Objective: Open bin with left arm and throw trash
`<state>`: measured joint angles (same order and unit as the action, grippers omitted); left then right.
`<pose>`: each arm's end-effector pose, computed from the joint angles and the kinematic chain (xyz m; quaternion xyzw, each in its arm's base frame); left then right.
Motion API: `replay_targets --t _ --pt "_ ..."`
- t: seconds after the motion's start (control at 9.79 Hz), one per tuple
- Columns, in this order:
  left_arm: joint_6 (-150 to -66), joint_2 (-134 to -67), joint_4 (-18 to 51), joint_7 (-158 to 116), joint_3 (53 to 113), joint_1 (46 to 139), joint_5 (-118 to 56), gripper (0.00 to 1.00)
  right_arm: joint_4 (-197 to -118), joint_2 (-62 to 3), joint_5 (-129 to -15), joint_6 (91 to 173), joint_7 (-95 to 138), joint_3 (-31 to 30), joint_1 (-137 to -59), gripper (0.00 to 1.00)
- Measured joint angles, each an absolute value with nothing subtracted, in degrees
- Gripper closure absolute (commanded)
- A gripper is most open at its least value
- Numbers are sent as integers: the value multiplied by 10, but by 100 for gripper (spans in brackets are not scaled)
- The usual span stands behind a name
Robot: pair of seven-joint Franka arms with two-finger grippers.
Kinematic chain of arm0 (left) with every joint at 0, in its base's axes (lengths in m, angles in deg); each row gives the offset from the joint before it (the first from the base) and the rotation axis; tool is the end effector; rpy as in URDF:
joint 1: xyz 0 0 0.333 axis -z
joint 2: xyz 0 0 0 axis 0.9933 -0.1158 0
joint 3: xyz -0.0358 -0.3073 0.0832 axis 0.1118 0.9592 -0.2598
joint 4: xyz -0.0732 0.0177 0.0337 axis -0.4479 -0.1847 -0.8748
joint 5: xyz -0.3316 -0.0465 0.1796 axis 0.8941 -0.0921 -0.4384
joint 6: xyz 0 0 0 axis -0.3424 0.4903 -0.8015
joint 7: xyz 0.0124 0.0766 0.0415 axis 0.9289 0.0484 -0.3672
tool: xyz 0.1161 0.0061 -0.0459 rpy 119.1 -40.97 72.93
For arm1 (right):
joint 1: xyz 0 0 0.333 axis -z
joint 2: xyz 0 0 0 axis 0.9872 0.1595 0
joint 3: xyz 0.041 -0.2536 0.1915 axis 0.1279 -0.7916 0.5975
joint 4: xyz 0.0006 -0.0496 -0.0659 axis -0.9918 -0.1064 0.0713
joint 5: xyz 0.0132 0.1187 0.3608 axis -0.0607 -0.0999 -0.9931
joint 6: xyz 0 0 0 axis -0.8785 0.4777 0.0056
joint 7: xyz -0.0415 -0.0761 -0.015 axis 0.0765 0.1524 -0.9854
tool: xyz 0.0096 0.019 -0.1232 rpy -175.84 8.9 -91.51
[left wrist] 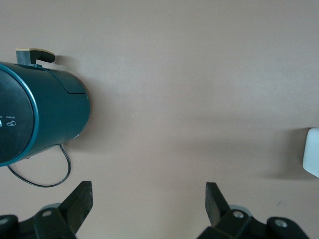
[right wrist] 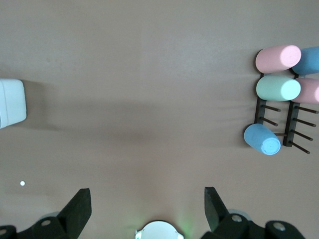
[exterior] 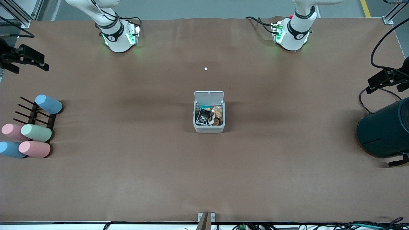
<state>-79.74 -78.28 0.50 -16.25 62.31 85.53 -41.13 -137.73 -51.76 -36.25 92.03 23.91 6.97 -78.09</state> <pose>0.5595 0.0058 0.6309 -0.9995 -0.0210 -0.0208 0.0093 0.5202 -0.0045 0.6596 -0.9987 -0.0196 0.0452 0.0140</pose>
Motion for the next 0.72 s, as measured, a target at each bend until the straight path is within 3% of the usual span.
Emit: replay_targets --t 0.72 --pt "-797 -783 5 -162 623 855 -411 0 -1379 -515 -352 932 272 70 -774 0"
